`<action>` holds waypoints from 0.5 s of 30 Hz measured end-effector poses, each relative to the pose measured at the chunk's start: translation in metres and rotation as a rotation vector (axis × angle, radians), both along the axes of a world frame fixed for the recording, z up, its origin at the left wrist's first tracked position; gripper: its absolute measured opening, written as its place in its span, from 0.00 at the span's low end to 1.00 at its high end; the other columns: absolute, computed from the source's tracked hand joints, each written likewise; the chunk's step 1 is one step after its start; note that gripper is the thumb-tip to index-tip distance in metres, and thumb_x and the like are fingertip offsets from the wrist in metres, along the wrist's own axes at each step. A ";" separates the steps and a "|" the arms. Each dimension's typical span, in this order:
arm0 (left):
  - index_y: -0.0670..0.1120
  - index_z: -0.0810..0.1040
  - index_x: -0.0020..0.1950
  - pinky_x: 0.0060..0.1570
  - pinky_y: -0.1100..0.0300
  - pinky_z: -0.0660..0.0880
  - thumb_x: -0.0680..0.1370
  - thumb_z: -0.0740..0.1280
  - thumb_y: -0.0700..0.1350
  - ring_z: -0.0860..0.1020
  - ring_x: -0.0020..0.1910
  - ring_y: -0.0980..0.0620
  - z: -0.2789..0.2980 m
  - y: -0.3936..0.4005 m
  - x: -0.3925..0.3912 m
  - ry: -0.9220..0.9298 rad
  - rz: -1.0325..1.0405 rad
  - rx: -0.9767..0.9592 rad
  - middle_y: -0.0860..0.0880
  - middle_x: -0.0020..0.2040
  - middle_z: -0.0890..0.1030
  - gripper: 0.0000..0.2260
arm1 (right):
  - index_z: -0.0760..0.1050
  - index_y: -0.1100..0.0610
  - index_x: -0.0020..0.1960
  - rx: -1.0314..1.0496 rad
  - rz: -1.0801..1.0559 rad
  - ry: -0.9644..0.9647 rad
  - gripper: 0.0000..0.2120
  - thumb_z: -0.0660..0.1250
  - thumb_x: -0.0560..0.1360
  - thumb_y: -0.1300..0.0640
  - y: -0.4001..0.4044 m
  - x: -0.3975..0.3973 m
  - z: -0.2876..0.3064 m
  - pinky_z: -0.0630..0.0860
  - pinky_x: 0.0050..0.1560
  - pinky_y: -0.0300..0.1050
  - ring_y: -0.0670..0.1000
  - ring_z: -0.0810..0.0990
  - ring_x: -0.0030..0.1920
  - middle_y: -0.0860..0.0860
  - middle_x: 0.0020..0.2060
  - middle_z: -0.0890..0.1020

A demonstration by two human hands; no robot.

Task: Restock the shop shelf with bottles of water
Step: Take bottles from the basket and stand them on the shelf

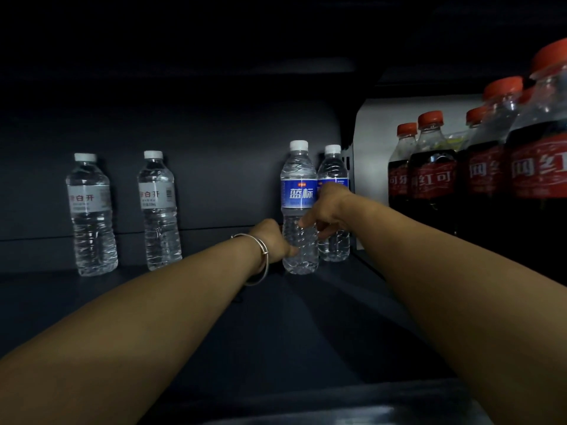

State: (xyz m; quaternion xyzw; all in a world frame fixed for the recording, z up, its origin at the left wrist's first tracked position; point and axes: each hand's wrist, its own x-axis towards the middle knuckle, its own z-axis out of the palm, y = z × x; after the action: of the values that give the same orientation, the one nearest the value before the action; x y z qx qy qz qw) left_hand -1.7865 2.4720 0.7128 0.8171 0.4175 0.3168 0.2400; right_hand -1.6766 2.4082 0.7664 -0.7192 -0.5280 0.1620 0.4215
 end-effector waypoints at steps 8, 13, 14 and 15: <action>0.35 0.75 0.59 0.48 0.55 0.73 0.74 0.70 0.40 0.78 0.53 0.44 0.009 -0.053 -0.025 0.071 0.024 0.027 0.39 0.57 0.79 0.16 | 0.74 0.65 0.60 -0.052 -0.049 -0.234 0.18 0.71 0.71 0.64 -0.046 -0.013 -0.007 0.80 0.52 0.56 0.61 0.81 0.50 0.62 0.53 0.80; 0.35 0.77 0.55 0.54 0.53 0.74 0.73 0.68 0.34 0.74 0.47 0.48 0.011 -0.106 -0.054 -0.011 -0.084 0.111 0.42 0.46 0.75 0.11 | 0.70 0.58 0.68 0.039 -0.020 -0.328 0.27 0.66 0.72 0.72 -0.112 -0.044 -0.018 0.76 0.60 0.54 0.58 0.77 0.59 0.58 0.60 0.77; 0.37 0.77 0.54 0.54 0.53 0.75 0.73 0.67 0.33 0.75 0.47 0.48 0.009 -0.119 -0.062 -0.064 -0.097 0.142 0.42 0.46 0.76 0.10 | 0.70 0.58 0.69 0.067 -0.040 -0.356 0.27 0.66 0.72 0.72 -0.128 -0.053 -0.022 0.74 0.62 0.51 0.57 0.77 0.60 0.57 0.61 0.77; 0.37 0.76 0.55 0.54 0.54 0.74 0.72 0.67 0.33 0.77 0.49 0.46 0.004 -0.132 -0.071 -0.102 -0.111 0.186 0.41 0.48 0.78 0.12 | 0.69 0.58 0.69 0.096 -0.068 -0.400 0.27 0.66 0.72 0.72 -0.144 -0.063 -0.027 0.73 0.63 0.49 0.55 0.76 0.61 0.56 0.62 0.77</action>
State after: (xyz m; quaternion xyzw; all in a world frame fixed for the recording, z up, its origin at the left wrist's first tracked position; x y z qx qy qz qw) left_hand -1.8572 2.3402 0.7171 0.8405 0.3278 0.3815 0.2013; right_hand -1.7398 2.2642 0.7398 -0.7338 -0.5835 -0.0235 0.3473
